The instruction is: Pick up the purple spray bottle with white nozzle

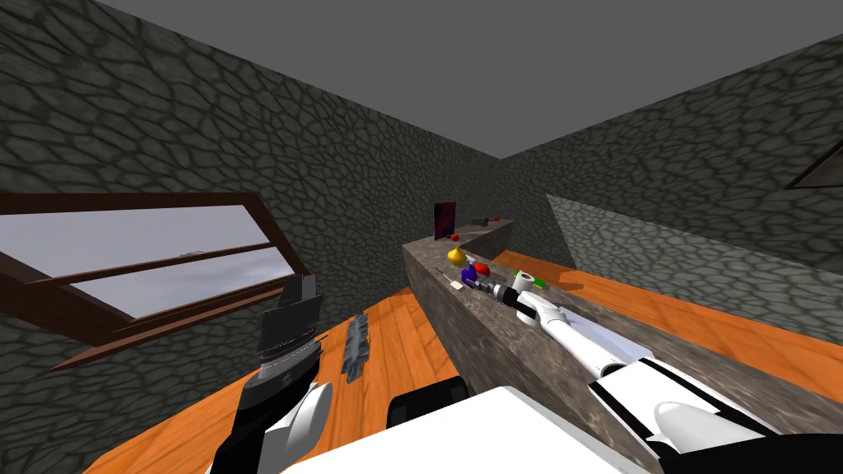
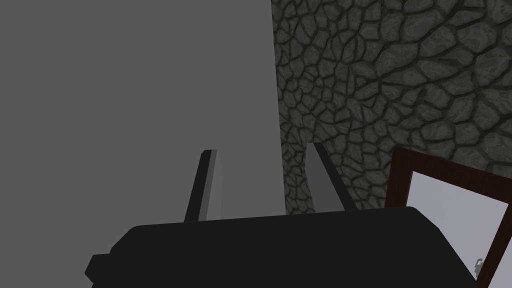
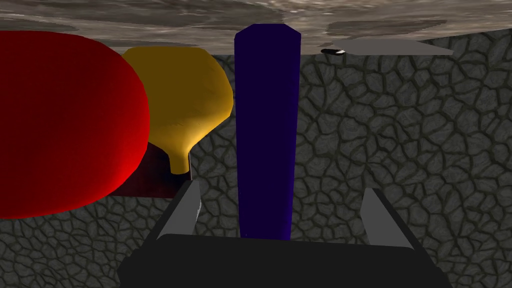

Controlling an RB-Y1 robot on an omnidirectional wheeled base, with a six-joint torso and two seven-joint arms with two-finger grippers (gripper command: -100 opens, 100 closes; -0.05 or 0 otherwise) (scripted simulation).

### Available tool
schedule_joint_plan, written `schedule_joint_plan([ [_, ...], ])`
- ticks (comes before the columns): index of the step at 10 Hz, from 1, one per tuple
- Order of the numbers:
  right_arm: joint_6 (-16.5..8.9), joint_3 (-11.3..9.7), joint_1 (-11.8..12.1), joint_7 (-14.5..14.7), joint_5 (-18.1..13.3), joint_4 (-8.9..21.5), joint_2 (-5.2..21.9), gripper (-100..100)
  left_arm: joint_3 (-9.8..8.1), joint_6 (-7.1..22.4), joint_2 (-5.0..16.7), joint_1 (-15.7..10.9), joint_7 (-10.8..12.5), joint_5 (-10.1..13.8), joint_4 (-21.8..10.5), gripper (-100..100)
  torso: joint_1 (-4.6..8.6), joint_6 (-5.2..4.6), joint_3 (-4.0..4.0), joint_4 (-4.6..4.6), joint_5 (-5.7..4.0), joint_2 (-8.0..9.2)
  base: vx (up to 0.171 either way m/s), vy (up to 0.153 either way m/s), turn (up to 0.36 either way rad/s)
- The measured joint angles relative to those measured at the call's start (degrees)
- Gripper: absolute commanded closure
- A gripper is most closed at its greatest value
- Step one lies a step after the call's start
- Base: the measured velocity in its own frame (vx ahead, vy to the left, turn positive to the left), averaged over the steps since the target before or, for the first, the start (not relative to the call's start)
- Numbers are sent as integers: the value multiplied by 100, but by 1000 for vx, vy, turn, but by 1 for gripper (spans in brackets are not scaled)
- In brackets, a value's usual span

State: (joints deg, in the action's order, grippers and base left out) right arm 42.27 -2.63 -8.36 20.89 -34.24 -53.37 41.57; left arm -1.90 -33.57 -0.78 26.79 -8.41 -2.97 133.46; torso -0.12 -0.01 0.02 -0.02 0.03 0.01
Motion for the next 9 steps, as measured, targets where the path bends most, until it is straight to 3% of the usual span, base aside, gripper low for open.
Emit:
schedule_joint_plan([
  [4,131,-252,-746,-43,-94,674,1,-100,0,0,0,0,0,0,0,0,1,0,0,0,0,0,-37,18,-123],
  [6,222,-478,-1050,-106,-177,890,29,-100,0,0,0,0,0,0,0,0,1,-2,5,-1,-1,9,-39,13,-31],
  [7,347,-487,-1310,-38,-177,1245,-7,-100,0,0,0,0,0,0,0,0,3,0,0,0,-1,1,-50,22,-174],
  [9,473,-713,-1685,-48,-262,1657,-9,-100,0,0,0,0,0,0,0,0,0,-3,5,-1,0,8,-34,15,-48],
])
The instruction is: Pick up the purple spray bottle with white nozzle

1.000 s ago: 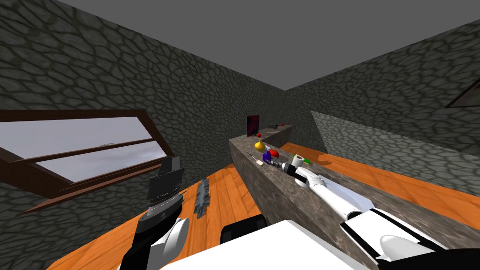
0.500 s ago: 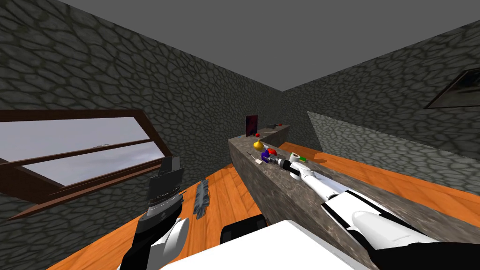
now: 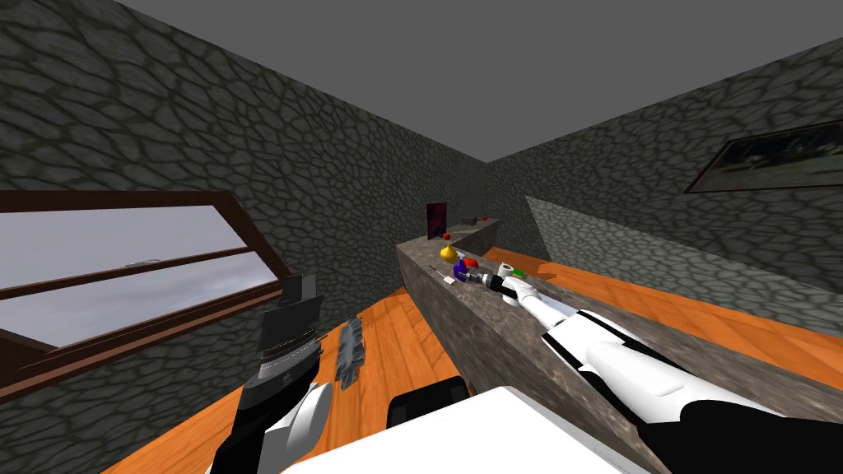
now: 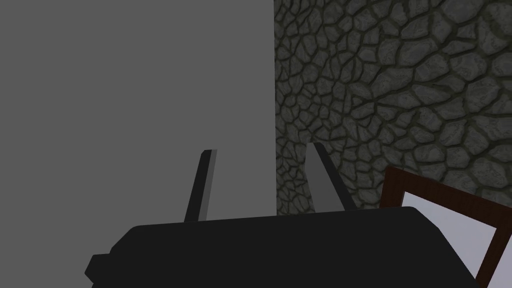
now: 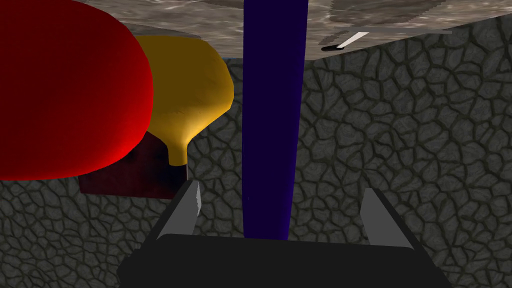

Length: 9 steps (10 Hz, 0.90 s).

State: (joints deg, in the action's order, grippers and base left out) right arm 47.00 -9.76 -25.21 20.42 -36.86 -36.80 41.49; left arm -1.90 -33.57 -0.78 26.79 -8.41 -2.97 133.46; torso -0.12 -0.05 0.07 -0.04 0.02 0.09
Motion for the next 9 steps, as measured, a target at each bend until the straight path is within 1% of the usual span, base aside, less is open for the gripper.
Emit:
schedule_joint_plan([
  [1,-32,-27,-104,-56,-9,47,36,-100,0,0,0,0,0,0,0,0,3,2,-4,1,-1,-8,0,0,21],
  [2,-17,-19,-245,-29,-3,180,10,-100,0,0,0,0,0,0,0,0,5,2,-9,4,-2,-16,6,-3,2],
  [3,-28,-31,-325,-38,-10,179,18,-100,0,0,0,0,0,0,0,0,7,1,-11,4,-2,-19,0,0,0],
  [4,-35,-33,-332,-47,-11,173,21,100,0,0,0,0,0,0,0,0,7,0,-11,5,-3,-18,0,0,0],
  [8,-30,-33,-334,-47,-10,171,20,100,0,0,0,0,0,0,0,0,6,-2,-11,6,-3,-18,0,0,0],
  [9,-30,-33,-334,-46,-10,171,20,0,0,0,0,0,0,0,0,0,7,-2,-11,6,-3,-18,0,0,0],
])
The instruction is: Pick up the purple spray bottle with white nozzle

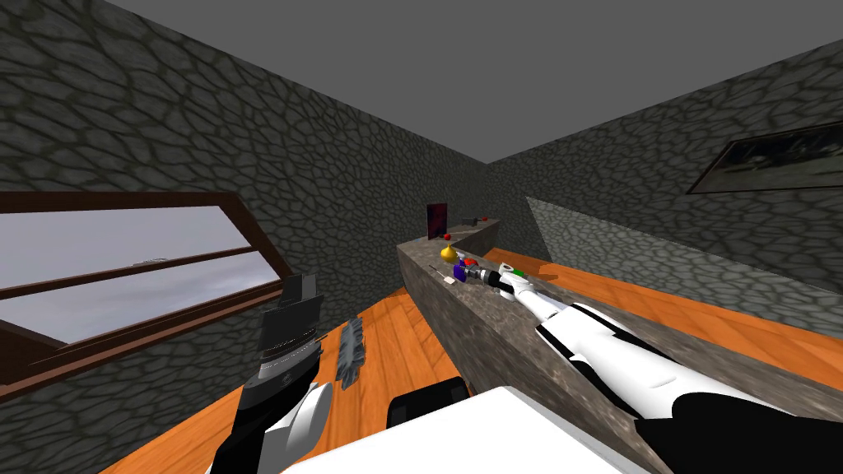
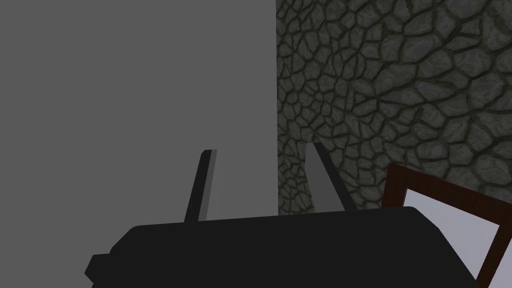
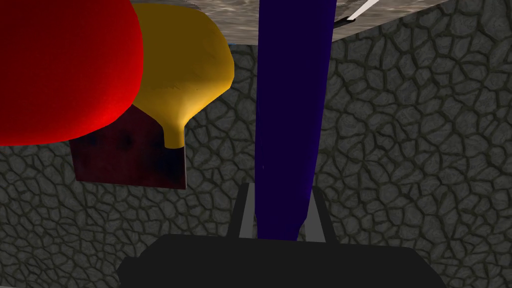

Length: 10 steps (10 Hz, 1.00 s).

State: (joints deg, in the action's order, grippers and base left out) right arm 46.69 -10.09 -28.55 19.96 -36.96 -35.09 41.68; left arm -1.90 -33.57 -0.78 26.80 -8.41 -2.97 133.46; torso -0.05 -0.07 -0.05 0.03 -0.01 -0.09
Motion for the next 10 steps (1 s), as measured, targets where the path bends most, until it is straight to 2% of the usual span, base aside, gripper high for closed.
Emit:
schedule_joint_plan([
  [1,0,0,0,0,0,0,0,100,0,0,0,0,0,0,0,0,0,0,0,0,0,0,41,-15,193],
  [3,-166,201,394,-33,71,-462,33,100,0,0,0,1,0,0,0,0,6,2,-10,4,-3,-18,45,-16,46],
  [4,-173,231,503,-16,84,-545,21,100,0,0,0,0,0,0,0,0,10,-4,-10,8,-6,-13,45,-18,163],
  [6,-288,450,815,29,163,-850,4,100,0,0,0,0,0,0,0,0,19,0,-18,12,-10,-24,36,-20,52],
  [8,-396,506,1188,-2,184,-1317,38,100,0,0,0,0,0,0,0,0,22,-14,-18,36,-28,-1,22,-11,69],
  [10,-475,704,1511,49,255,-1631,4,100,0,0,0,0,0,0,0,0,30,-11,-25,41,-34,-11,32,-16,68],
])
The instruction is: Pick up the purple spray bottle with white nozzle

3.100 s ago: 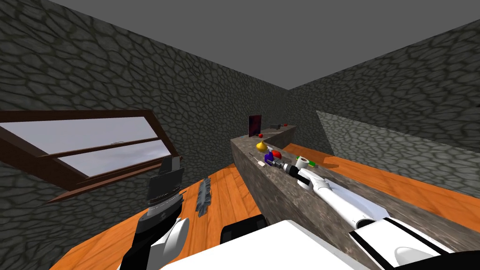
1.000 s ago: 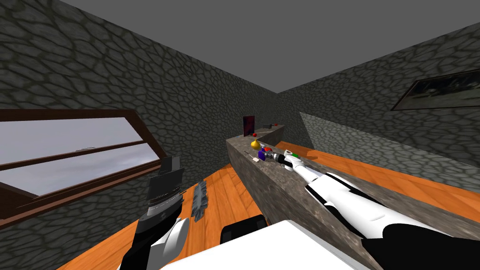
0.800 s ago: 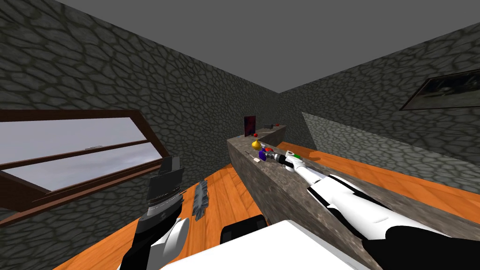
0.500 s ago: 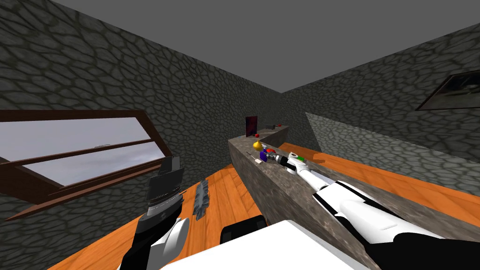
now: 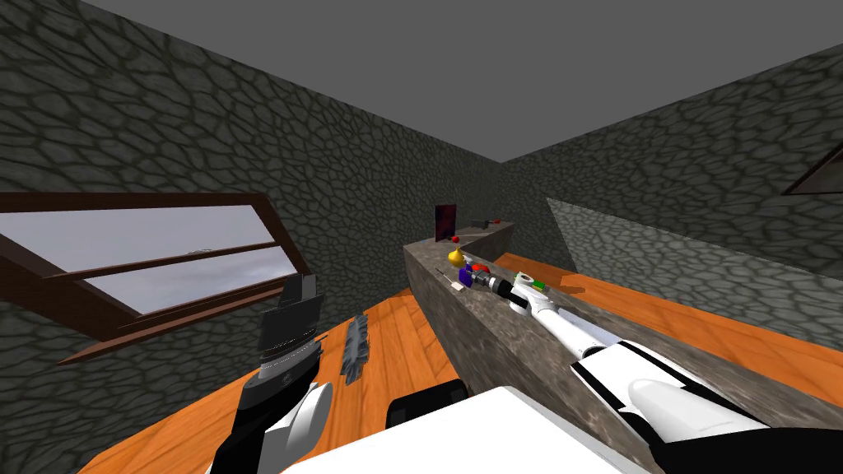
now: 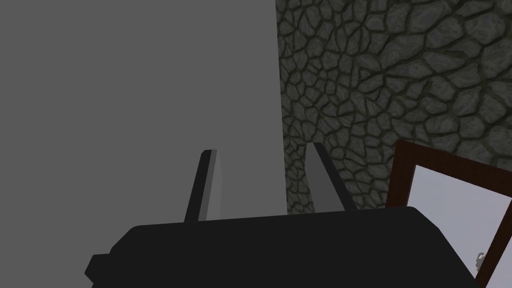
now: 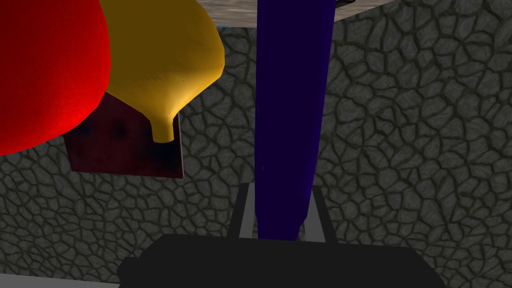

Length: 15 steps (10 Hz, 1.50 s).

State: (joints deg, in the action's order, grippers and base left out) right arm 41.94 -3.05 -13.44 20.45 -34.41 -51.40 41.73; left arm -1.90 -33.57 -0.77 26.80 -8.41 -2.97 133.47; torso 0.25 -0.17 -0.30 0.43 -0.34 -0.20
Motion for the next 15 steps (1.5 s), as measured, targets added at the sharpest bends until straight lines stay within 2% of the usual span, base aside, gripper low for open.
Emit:
schedule_joint_plan([
  [2,-33,46,258,-11,20,-210,25,100,0,0,0,0,0,0,0,0,13,-22,-8,30,-21,14,25,-8,72],
  [4,-151,242,584,30,90,-510,-7,100,0,0,0,0,0,0,0,0,25,-24,-15,34,-25,4,29,-18,56],
  [6,-217,281,875,8,104,-815,12,100,0,0,0,0,0,0,0,0,28,-39,-19,55,-39,18,23,-10,102],
  [8,-371,480,1224,14,175,-1191,14,100,0,0,0,0,0,0,0,0,43,-39,-25,58,-44,8,32,-26,35],
  [10,-358,546,1574,35,205,-1434,30,100,0,0,0,0,0,0,0,0,46,-50,-25,70,-53,20,22,-8,78],
  [12,-543,739,1990,25,273,-1881,32,100,0,0,0,0,0,0,0,0,60,-50,-32,73,-58,9,34,-22,57],
  [13,-531,771,2150,38,288,-1966,33,100,0,0,0,0,0,0,0,0,63,-57,-32,77,-61,13,43,-23,138],
  [15,-673,978,2501,76,360,-2278,6,100,0,0,0,0,0,0,0,0,66,-51,-35,74,-59,4,34,-26,67],
])
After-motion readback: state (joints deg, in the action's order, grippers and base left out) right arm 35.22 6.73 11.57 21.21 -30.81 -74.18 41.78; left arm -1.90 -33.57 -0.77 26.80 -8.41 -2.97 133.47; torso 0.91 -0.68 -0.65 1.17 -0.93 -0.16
